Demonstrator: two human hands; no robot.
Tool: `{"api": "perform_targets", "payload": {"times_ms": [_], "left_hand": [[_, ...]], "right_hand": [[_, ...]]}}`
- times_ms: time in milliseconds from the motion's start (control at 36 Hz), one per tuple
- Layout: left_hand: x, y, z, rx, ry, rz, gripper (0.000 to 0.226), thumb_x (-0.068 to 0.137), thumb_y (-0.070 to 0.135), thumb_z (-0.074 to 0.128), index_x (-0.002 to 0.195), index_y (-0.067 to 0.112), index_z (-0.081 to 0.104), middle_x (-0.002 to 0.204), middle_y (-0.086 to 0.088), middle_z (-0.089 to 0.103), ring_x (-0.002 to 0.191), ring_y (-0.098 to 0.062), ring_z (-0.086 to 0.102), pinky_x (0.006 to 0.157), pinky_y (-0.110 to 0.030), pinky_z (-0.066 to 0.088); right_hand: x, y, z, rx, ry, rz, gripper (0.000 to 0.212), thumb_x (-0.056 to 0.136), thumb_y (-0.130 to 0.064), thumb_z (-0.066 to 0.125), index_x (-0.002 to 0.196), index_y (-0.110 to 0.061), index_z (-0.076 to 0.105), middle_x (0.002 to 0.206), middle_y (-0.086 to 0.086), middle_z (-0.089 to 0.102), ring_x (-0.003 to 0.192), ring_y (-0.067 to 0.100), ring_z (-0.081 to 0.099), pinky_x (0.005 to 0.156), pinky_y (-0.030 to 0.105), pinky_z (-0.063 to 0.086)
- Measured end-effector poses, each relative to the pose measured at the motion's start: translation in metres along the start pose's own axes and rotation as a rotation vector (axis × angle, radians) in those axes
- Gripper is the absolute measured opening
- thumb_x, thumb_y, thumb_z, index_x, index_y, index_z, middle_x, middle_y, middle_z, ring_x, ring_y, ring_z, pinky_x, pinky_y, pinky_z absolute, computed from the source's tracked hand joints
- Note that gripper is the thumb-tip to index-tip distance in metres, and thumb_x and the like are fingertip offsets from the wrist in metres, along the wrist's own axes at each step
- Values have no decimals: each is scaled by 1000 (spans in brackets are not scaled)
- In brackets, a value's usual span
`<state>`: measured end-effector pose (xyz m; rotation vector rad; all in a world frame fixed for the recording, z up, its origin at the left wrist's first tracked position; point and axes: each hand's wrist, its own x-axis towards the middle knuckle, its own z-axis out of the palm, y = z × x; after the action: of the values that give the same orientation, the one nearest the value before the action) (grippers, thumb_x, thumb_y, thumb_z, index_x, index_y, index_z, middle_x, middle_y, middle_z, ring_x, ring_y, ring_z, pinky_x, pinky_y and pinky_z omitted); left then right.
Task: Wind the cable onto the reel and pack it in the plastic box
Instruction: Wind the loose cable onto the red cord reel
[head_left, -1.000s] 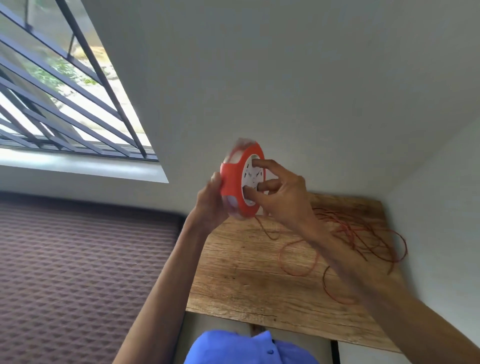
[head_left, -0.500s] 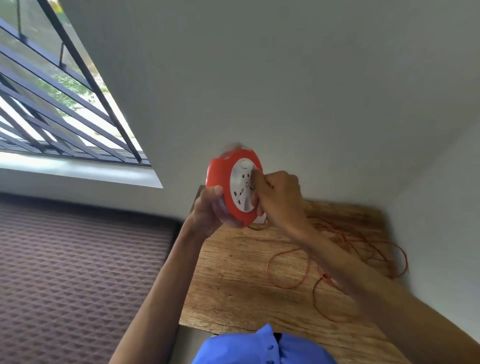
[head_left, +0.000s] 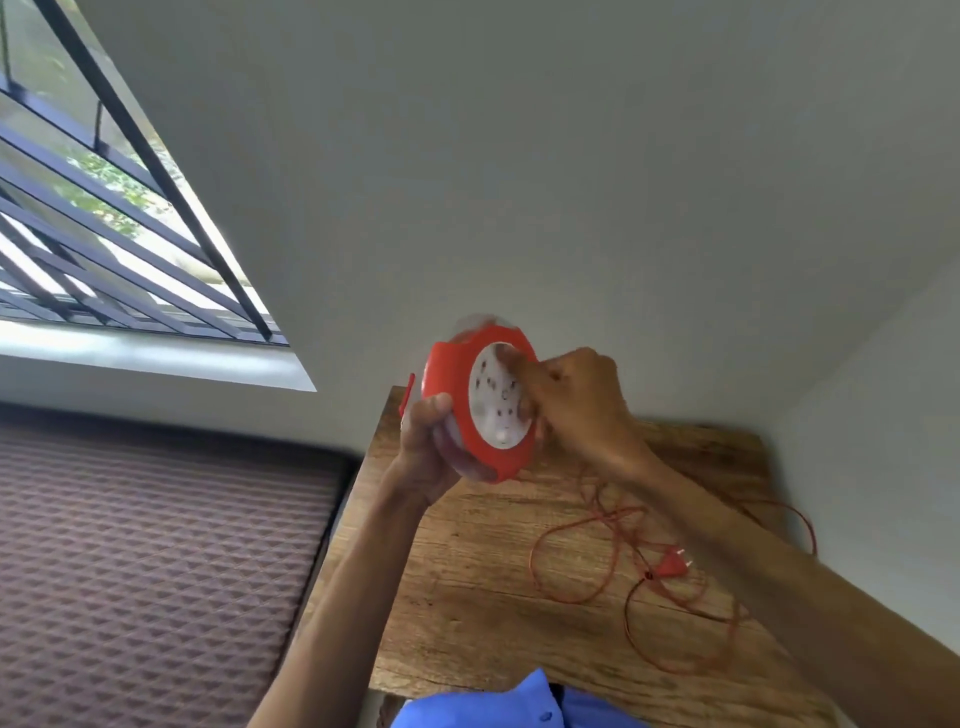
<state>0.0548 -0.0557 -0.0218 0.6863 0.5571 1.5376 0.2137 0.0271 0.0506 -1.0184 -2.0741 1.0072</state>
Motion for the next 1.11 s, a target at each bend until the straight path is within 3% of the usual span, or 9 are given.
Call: {"api": "perform_targets", "payload": {"times_ms": [111,194,278,444,639,722,806,889,1111], "left_hand": [[4,6,-3,-12,-36,29,97,85,52,90,159,5,47,140,-29,55,118,-47,61,90,-50,63],[3,15,-8,-38,-39,33,104,83,54,90,161,6,42,144,-28,51,123,-47,53,93,-53,58],[5,22,-9,-44,-89,1,103,84,57,89,160,6,43,141,-27,53,121,-48,55,96,-56,53],[9,28,4,-146,-265,23,84,97,40,83,158,0,43,141,-28,57,121,-43,68,93,-48,64],[14,38,24,-1,-297,121,73,98,45,79,156,8,55,135,-19,67,113,-35,73,88,-42,65],[16,42,27,31,-305,107,76,95,46,82,156,11,52,129,-20,61,110,-35,70,92,-43,63],[8,41,25,-17,-213,122,84,88,45,91,153,10,51,133,-18,66,111,-33,74,86,-41,67],[0,41,25,-86,-179,143,85,86,43,92,150,6,52,131,-20,68,111,-36,74,86,-44,66],[-14,36,27,-127,-238,80,73,94,45,85,153,9,62,137,-18,71,117,-33,75,91,-41,68]], "right_hand": [[-3,7,3,-213,68,-174,57,110,-42,57,67,-10,75,52,1,68,44,16,63,49,36,52],[-7,9,-4,-388,100,-632,27,102,-38,69,111,-15,78,98,3,79,69,18,73,54,31,59],[-1,10,-13,-434,-116,-764,54,98,-45,70,147,-25,59,134,6,64,87,21,73,63,30,65],[19,-3,-26,-580,-85,-958,64,96,-50,75,151,-20,61,116,16,77,69,31,75,54,37,62],[26,-29,-8,-77,52,-198,64,105,-56,60,67,-8,77,50,2,69,45,17,68,59,38,62],[23,-30,-3,38,-13,-32,64,112,-44,51,67,-8,77,51,2,71,46,14,70,65,36,64],[13,-28,-2,-285,155,-495,35,108,-35,61,96,-7,79,84,7,81,59,19,74,55,37,63],[11,-20,-11,-472,-29,-900,39,101,-33,67,135,-15,66,124,13,70,81,26,74,54,33,61],[21,-17,-29,-777,-200,-1068,57,104,-45,65,157,-26,53,142,25,62,91,36,77,68,40,66]]}}
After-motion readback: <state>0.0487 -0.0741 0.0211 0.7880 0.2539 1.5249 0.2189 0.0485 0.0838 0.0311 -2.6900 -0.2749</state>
